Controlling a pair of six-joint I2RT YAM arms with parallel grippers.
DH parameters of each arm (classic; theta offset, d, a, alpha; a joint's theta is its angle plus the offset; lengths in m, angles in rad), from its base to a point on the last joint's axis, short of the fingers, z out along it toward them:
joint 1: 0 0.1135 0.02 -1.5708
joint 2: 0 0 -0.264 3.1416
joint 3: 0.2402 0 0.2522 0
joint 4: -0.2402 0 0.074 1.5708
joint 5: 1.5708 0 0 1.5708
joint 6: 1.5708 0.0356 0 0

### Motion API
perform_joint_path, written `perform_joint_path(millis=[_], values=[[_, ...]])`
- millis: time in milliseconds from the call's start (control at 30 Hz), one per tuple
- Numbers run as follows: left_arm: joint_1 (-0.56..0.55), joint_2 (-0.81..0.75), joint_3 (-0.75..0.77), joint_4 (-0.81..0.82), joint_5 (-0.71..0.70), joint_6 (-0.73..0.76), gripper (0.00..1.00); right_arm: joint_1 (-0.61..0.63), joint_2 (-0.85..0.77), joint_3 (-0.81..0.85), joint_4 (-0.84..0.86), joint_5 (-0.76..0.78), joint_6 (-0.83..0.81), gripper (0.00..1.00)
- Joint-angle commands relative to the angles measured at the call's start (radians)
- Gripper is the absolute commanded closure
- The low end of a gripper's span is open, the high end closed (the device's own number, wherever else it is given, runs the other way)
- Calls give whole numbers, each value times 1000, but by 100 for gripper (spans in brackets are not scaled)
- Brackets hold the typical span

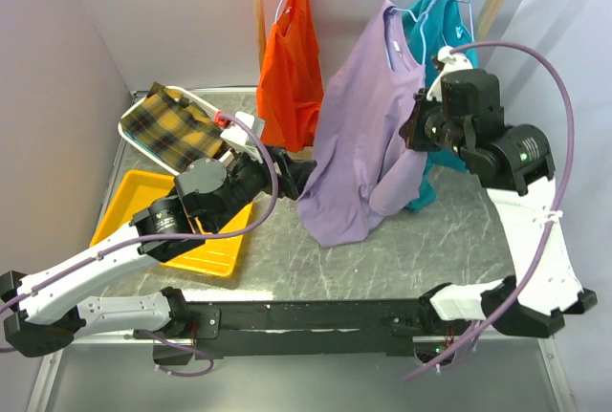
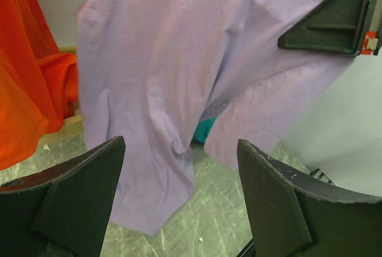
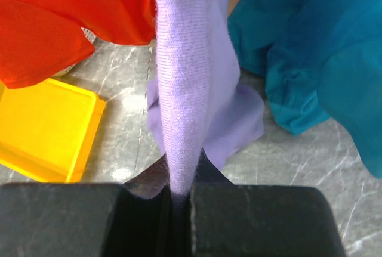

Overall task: Place the t-shirt on the hanger
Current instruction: Place the hanger at the clothesline.

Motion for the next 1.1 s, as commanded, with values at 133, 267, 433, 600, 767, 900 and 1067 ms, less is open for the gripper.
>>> perform_joint_path(millis=[133,267,433,600,767,900,1067], values=[[9,-23,8,9,-10,-12,19,-52,119,187,35,-93,-88,100],[10,-32,10,2,-12,-6,19,-69,212,288,29,-90,-98,100],[13,-63,5,-15,-27,3,19,-108,312,415,29,-88,-108,100],[16,-88,-1,-23,-30,9,19,-141,380,442,58,-104,-105,100],[18,-100,-7,-41,-41,15,19,-154,440,500,83,-71,-107,100],[19,-120,-16,-46,-49,17,19,-152,443,492,111,-44,-112,100],[21,-121,-24,-46,-49,15,19,-152,453,482,129,-36,-119,100]])
